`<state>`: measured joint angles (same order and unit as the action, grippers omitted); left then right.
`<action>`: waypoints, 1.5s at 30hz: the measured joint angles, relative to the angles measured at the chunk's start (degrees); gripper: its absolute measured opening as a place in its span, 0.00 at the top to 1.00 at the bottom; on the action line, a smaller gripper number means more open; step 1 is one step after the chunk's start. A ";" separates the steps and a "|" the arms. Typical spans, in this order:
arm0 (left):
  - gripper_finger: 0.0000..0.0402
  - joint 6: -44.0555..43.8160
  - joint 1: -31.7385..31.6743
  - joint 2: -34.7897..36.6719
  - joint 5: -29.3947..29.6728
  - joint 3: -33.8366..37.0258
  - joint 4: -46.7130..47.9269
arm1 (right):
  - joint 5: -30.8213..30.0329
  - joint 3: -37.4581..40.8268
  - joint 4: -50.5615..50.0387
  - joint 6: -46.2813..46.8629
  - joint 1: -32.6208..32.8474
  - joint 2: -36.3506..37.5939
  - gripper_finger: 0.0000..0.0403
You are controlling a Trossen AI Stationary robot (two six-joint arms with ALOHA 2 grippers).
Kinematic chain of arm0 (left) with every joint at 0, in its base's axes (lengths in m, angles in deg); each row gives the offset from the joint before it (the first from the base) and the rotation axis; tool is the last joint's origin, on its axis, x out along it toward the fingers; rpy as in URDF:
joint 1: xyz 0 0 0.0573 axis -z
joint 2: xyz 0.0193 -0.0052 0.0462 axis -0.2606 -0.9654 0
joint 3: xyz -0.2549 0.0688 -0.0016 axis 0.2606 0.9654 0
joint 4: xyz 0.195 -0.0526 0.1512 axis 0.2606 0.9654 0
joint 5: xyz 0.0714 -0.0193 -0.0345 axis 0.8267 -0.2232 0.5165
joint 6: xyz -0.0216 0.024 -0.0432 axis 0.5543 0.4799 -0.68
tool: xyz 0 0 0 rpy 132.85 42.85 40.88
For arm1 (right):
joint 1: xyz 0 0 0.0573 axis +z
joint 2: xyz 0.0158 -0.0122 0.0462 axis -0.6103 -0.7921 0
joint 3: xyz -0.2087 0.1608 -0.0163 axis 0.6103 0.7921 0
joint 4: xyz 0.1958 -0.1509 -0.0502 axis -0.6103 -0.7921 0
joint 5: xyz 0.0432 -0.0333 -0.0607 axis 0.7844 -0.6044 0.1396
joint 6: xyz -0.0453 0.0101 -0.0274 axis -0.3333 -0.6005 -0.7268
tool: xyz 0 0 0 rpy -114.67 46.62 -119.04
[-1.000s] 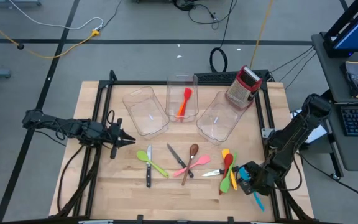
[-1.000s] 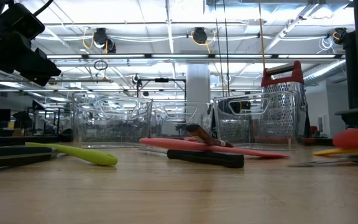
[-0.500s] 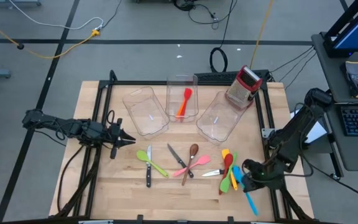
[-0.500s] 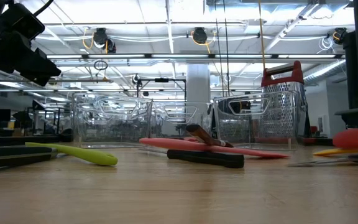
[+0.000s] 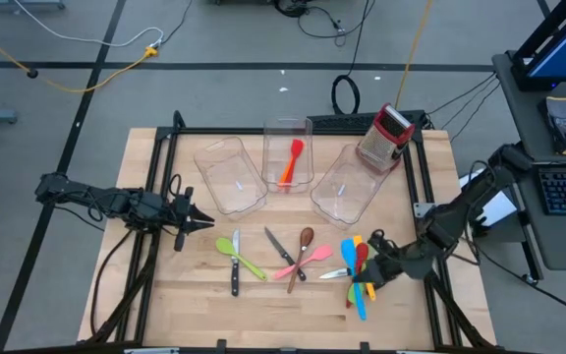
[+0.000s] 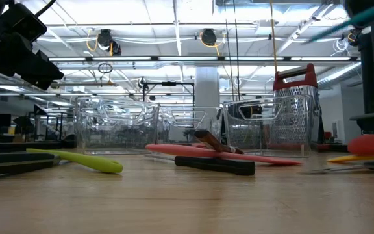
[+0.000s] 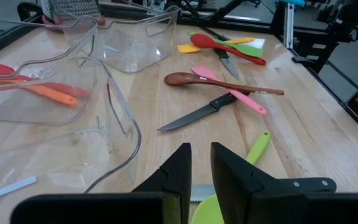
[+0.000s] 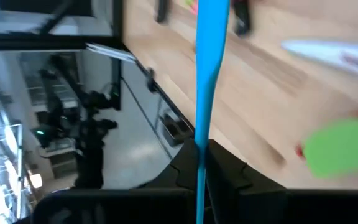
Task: Pick & Place Kitchen Items
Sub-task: Put the blue spatula in the middle bin
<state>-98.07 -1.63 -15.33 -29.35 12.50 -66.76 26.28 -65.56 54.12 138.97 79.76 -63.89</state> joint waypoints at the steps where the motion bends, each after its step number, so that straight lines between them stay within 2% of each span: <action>1: 0.84 -0.10 0.01 -0.01 0.00 0.00 -0.01 | -0.01 0.00 1.16 -1.53 -1.21 0.00 0.98; 11: 0.84 -0.23 0.02 0.00 0.00 0.00 -0.03 | 0.57 -0.01 16.49 -19.78 -13.98 0.00 0.99; 23: 0.84 -0.33 0.00 0.00 0.00 0.00 -1.89 | 13.50 -0.07 31.25 -36.36 -31.83 0.02 0.99; 32: 0.84 -0.41 0.02 -0.02 0.00 0.02 -4.12 | 16.94 -0.09 33.92 -43.56 -43.32 0.02 0.99; 36: 0.84 -0.58 0.02 -0.02 0.00 0.02 -9.04 | 18.29 -0.09 34.17 -45.51 -46.81 -0.22 0.99; 45: 0.84 -1.86 0.02 -0.01 1.64 0.02 -29.57 | 19.85 -0.11 35.41 -47.92 -50.64 -2.42 0.99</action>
<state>-99.93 -1.61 -15.33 -27.71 12.52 -96.32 46.13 -65.67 89.53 91.04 29.12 -66.31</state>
